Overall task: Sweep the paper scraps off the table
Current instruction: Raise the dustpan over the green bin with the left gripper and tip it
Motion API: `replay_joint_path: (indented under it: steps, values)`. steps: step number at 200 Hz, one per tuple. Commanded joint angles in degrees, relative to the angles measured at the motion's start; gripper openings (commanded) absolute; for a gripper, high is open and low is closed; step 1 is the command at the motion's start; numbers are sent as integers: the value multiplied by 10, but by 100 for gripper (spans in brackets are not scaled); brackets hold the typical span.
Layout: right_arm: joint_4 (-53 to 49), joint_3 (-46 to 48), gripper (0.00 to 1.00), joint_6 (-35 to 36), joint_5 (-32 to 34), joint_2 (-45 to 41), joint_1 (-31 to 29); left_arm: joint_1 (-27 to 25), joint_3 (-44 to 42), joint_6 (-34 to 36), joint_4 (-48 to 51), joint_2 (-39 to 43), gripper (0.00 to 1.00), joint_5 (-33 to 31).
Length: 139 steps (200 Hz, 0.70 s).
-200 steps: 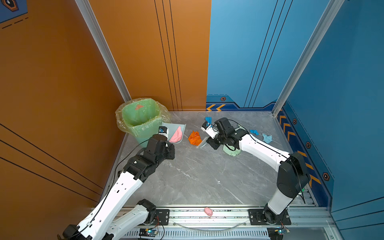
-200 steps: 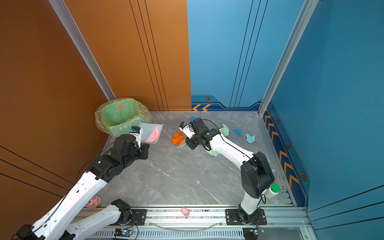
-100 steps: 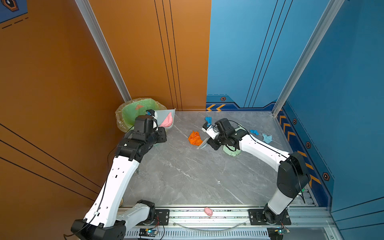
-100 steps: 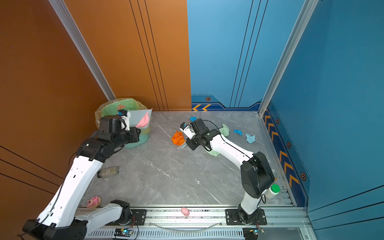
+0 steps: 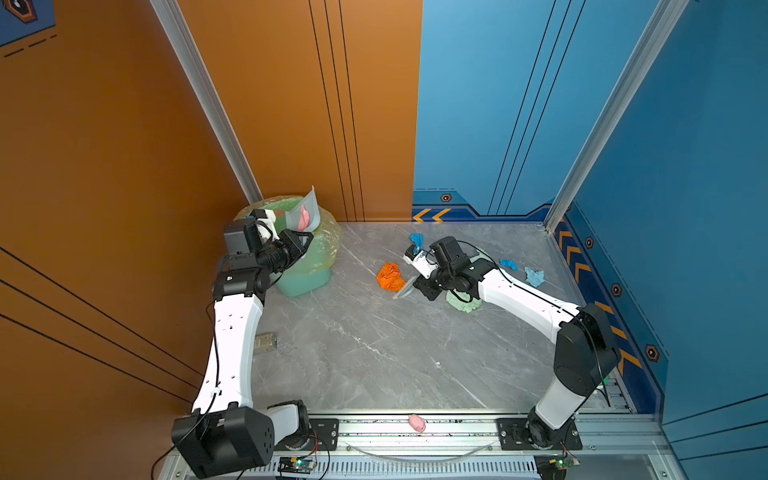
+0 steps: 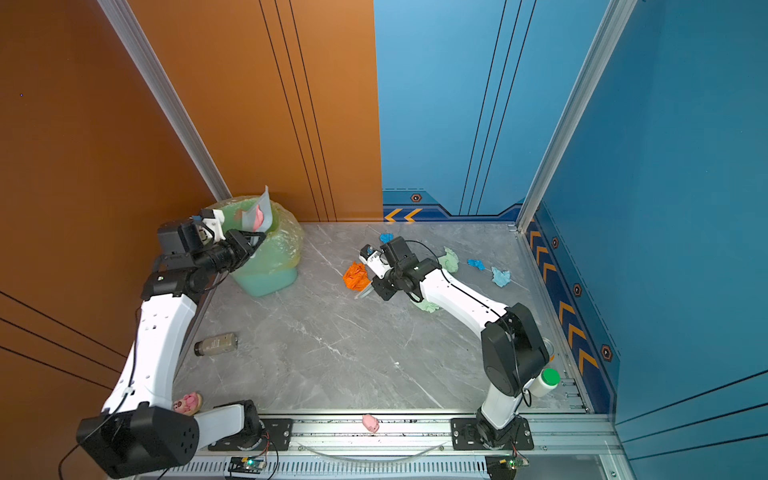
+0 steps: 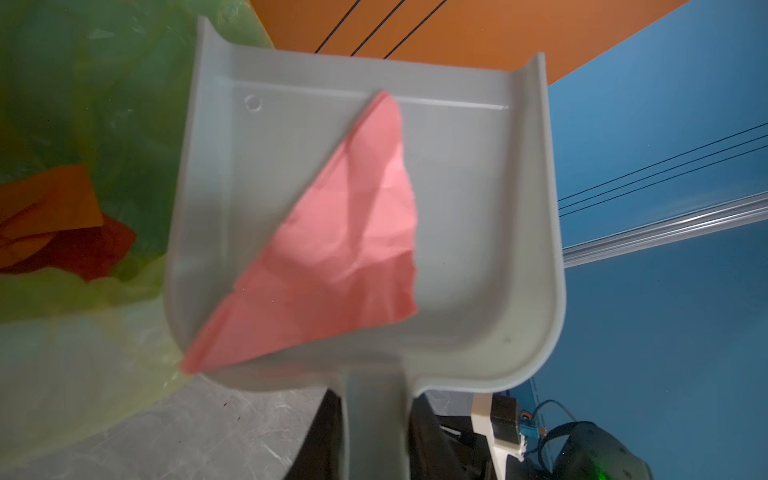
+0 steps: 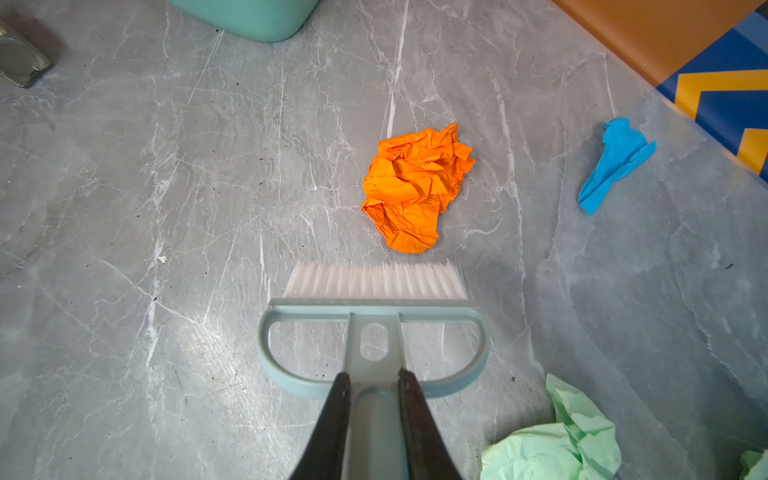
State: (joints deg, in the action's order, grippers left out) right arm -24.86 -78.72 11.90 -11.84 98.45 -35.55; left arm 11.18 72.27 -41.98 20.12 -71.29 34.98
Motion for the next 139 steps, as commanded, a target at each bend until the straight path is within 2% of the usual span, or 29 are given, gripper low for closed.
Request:
replay_joint_path:
  steps: [1, 39, 109, 139]
  values:
    - [10, 9, 0, -10, 0, -11, 3, 11, -6, -79, -112, -6, 0, 83]
    - [10, 16, 0, -8, 6, -15, 3, 32, -8, -137, -166, -13, 0, 104]
    - [11, 23, 0, -8, 8, -20, 4, 69, -73, -376, -419, -41, 0, 170]
    - [10, 26, 0, -5, 12, -23, 4, 73, -94, -444, -496, -48, 0, 176]
